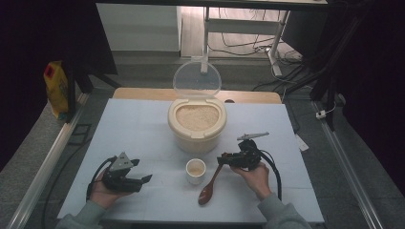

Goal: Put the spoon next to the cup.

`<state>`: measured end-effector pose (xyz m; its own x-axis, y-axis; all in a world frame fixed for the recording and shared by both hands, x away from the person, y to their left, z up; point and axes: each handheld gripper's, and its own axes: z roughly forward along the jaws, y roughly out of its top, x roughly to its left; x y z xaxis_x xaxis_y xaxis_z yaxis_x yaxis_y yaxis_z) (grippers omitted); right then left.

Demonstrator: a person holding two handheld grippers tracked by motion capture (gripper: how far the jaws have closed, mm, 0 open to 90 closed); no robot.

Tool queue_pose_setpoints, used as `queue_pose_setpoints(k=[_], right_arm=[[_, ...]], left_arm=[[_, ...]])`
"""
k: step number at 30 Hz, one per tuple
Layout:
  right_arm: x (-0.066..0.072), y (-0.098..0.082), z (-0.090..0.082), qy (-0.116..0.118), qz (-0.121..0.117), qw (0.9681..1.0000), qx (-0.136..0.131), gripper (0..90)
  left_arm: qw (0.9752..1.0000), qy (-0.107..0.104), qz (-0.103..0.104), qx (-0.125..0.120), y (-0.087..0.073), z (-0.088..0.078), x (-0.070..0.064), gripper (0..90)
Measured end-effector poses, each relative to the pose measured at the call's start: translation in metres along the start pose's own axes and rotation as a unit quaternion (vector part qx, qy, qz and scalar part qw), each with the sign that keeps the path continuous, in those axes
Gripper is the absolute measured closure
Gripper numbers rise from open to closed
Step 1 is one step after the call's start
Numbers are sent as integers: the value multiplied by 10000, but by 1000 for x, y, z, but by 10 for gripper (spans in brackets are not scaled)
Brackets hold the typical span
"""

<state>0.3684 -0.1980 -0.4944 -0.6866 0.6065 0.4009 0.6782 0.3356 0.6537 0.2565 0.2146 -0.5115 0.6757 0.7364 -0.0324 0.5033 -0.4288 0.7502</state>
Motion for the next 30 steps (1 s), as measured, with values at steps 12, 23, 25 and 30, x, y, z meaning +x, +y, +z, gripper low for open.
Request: queue_pose_setpoints(k=[12, 23, 25, 30], right_arm=[[-4, -4, 21, -671, -434, 9967, 169, 525], [-5, -6, 23, -1069, -635, 9922, 28, 429], [-5, -6, 18, -1108, -638, 9917, -146, 414], [-3, -9, 2, -1099, -879, 9892, -398, 416]], left_arm=[[10000, 5, 13, 19, 0, 0, 0, 235], [10000, 7, 2, 17, -1, 0, 0, 235], [10000, 12, 1, 7, -1, -1, 0, 235], [10000, 16, -11, -19, -1, -1, 0, 235]])
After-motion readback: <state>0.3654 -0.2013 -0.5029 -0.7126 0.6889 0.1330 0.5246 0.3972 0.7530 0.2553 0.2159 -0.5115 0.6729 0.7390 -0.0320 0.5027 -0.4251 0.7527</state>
